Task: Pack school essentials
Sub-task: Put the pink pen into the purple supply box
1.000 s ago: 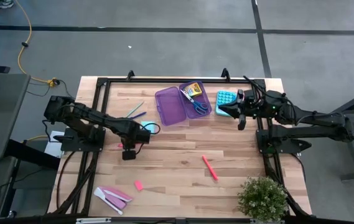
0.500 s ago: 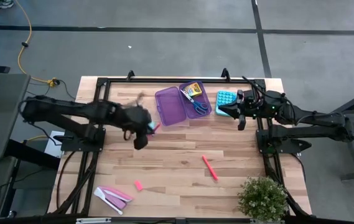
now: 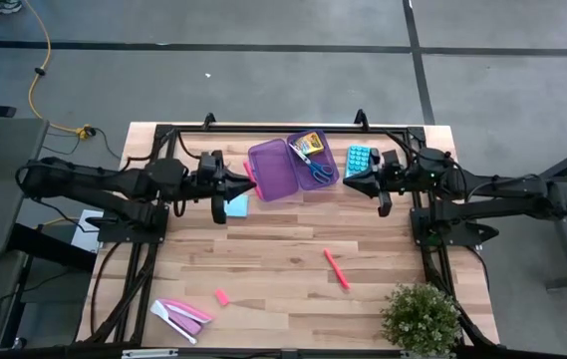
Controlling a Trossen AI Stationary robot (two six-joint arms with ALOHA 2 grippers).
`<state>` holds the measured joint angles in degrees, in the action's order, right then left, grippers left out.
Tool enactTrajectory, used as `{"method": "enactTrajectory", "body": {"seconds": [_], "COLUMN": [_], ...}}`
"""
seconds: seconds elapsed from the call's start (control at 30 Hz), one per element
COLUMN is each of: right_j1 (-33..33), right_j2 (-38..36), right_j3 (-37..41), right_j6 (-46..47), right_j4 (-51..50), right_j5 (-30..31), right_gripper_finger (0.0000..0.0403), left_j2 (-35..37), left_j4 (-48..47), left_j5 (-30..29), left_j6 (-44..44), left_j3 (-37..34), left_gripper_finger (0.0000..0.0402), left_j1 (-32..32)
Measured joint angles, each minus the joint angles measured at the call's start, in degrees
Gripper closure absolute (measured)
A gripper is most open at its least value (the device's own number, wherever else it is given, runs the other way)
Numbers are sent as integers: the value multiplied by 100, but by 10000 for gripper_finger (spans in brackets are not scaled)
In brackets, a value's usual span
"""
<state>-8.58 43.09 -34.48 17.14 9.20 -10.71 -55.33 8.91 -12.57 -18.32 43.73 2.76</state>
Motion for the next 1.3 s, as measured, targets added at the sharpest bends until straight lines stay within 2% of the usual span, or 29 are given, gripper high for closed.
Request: {"method": "enactTrajectory", "body": {"seconds": [0.1,0.23,0.6,0.77,0.87,0.97,1.17,1.3], "right_j1": [140,225,253,253,253,253,253,253], "right_j2": [59,84,81,81,81,79,79,79], "right_j3": [0,0,0,2,2,2,4,4], "right_j6": [-113,-113,-113,-113,-113,-113,-113,-87], "right_j4": [221,291,291,406,593,738,856,866], "right_j5": [-3,-3,-1,72,166,169,169,172], "right_gripper_finger": [402,402,402,402,402,402,402,402], "left_j2": [-72,-100,-94,-253,-599,-1113,-2525,-3599], "left_j4": [573,860,855,853,790,310,-869,-1450], "left_j5": [6,6,25,-265,-278,-147,392,506], "left_j6": [-94,-105,-108,-244,-118,-101,-66,265], "left_j3": [-263,-378,-370,-227,105,630,1938,2822], "left_gripper_finger": [381,381,381,381,383,387,388,388], "left_j1": [-40,-63,-61,-16,152,417,1078,1429]}}
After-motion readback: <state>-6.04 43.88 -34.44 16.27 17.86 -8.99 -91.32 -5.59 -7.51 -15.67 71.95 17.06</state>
